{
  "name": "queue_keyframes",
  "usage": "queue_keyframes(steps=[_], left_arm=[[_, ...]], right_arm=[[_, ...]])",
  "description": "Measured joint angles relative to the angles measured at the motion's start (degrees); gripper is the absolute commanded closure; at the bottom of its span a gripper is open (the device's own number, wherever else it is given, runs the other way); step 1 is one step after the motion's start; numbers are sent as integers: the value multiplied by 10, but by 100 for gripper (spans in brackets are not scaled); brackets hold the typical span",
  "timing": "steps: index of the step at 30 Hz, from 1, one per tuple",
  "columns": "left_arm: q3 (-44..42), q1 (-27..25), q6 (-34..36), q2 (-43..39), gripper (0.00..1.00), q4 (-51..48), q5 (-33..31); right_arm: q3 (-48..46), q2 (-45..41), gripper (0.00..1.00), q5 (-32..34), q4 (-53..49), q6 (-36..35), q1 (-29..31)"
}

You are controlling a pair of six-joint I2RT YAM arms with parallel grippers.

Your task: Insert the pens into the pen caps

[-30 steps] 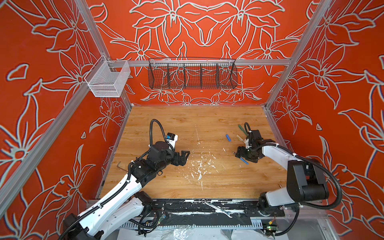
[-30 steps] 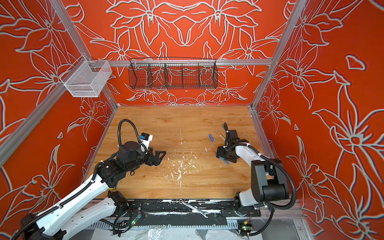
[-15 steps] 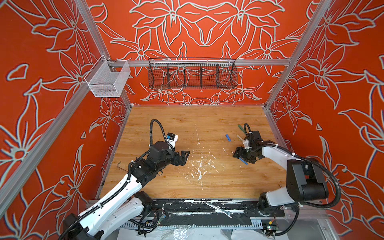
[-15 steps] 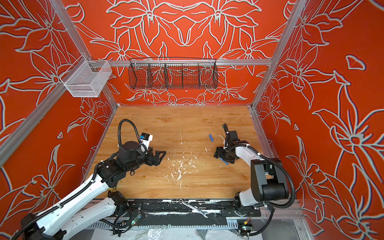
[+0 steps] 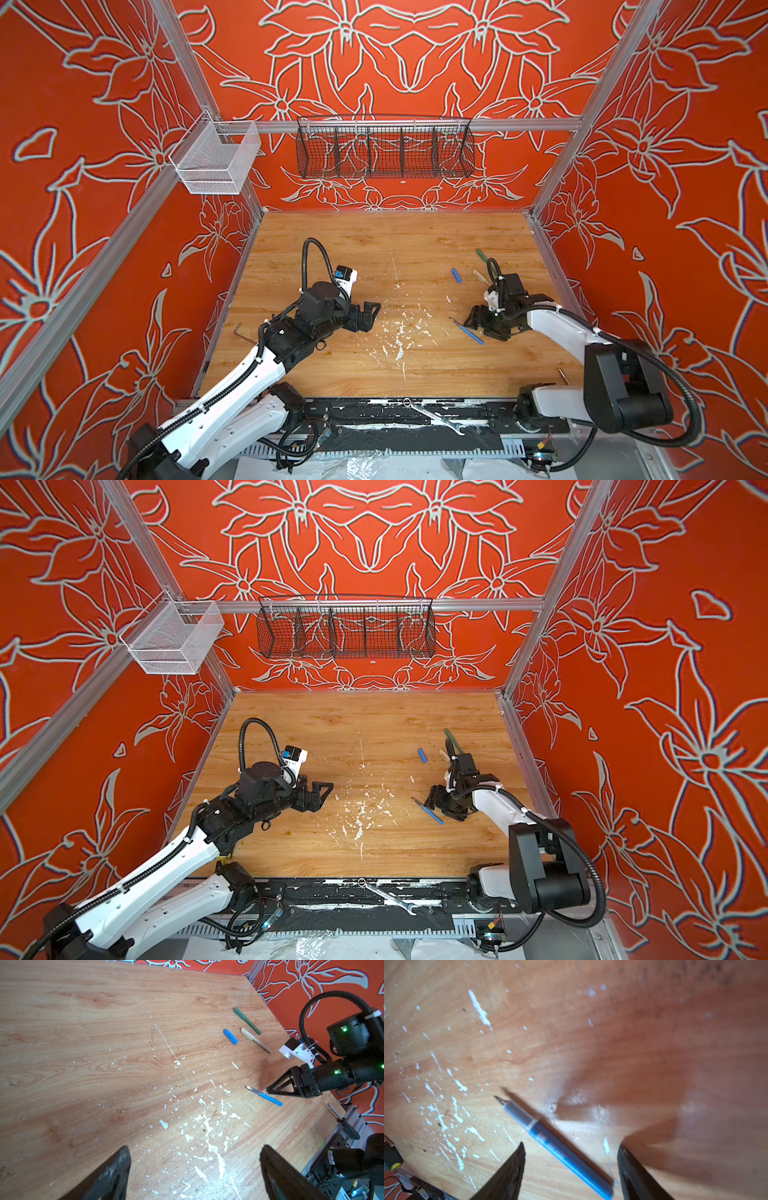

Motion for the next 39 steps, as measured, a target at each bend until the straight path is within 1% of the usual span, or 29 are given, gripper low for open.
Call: queue_keyframes(steps=[3, 6, 10, 12, 16, 19, 23, 27, 30, 32, 34, 37, 39], left_arm=[[-1, 0, -3, 14, 3, 11, 17], [-10, 0, -19, 34, 3, 36, 51], [-57, -2, -61, 54, 3, 83, 110], [-79, -10, -76, 59, 3, 94, 127], [-97, -26, -89, 53, 3, 84, 139], [-97, -27, -89, 23, 3, 66, 131], [-97, -26, -88, -35, 3, 46, 110], [-97, -26, -86, -66, 3, 33, 92], [-97, -26, -84, -74, 3, 21, 83], [-97, -26, -84, -77, 3, 13, 78], [-97, -26, -83, -81, 3, 6, 75], [-97, -26, -82, -85, 3, 0, 70], [-97, -26, -82, -87, 3, -2, 66]], right_arm=[[-9, -8, 29, -7, 10, 7, 15], [-12, -7, 29, -23, 22, 14, 43], [-12, -7, 30, -28, 18, 20, 70], [-12, -12, 30, -20, 3, 23, 86], [-7, -31, 30, 23, -57, 28, 143], [24, -21, 31, 71, -102, 29, 182], [84, 34, 32, 133, -134, 28, 219], [121, 103, 33, 171, -140, 28, 255], [138, 146, 38, 188, -142, 28, 273], [152, 158, 41, 194, -145, 26, 275], [160, 167, 46, 195, -149, 24, 276], [170, 177, 61, 196, -152, 26, 278], [175, 182, 68, 196, -152, 27, 278]])
